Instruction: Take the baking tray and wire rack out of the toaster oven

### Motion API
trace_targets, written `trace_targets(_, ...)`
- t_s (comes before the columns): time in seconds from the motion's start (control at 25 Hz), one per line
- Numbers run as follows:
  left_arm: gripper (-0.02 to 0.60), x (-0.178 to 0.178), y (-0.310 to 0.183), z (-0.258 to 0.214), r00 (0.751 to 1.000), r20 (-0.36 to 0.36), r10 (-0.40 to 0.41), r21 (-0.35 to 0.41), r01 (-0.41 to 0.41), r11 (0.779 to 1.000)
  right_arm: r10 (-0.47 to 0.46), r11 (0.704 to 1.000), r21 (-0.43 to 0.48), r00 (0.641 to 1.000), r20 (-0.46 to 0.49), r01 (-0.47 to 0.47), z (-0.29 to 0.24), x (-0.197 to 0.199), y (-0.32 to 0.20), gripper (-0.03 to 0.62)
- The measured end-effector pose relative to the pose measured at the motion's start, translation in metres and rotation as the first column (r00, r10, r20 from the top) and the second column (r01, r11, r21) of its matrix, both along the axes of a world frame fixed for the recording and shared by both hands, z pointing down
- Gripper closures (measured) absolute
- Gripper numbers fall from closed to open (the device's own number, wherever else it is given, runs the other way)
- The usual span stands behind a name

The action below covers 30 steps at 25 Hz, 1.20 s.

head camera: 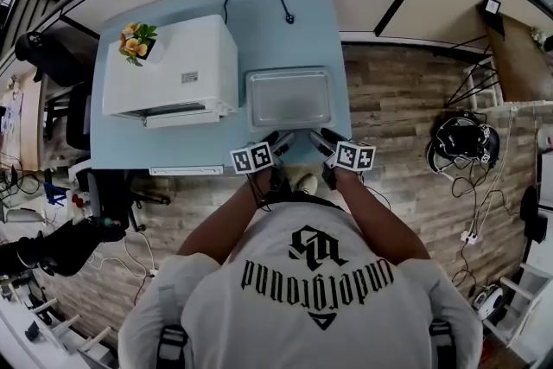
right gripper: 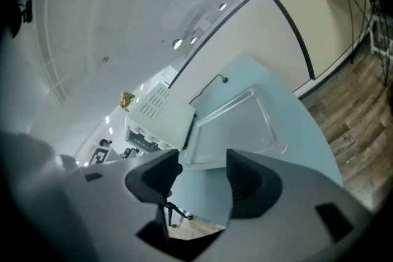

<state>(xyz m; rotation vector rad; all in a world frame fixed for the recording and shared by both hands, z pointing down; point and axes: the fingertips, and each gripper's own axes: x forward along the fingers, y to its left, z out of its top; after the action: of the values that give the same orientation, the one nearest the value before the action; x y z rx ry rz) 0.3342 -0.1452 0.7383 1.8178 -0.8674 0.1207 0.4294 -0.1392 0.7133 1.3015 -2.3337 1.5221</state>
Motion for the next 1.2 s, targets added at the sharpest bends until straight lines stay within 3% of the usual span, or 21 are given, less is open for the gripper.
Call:
trace_targets(0.16,0.236,0.002,-0.003,-0.020,1.000,-0.018,-0.022,0.047,0.023,0.999,-0.002,0.998,0.058,1.000,0.002,0.002,-0.022,0.006,-0.001,0.361)
trace_targets(0.48,0.238,-0.006,-0.005,-0.063,0.990,-0.098,-0.104,0.116,0.116,0.987,0.024,0.988,0.149,0.996,0.083,-0.037,-0.068,0.014,-0.004,0.367)
trace_targets(0.64,0.241,-0.012,0.000,-0.081,0.975,-0.152,-0.161,0.123,0.181,0.976,0.027,0.987,0.153,0.987,0.159,-0.051,-0.087,0.011,0.001,0.370)
trace_targets(1.04,0.242,-0.051,0.006,-0.122,0.895,-0.313,-0.318,0.124,0.370,0.921,-0.062,0.987,0.163,0.928,0.367,0.001,-0.121,-0.047,-0.001,0.375)
trace_targets(1.2,0.248,-0.076,0.012,-0.130,0.847,-0.380,-0.371,0.110,0.440,0.891,-0.055,0.997,0.078,0.882,0.467,0.020,-0.122,-0.080,0.004,0.378)
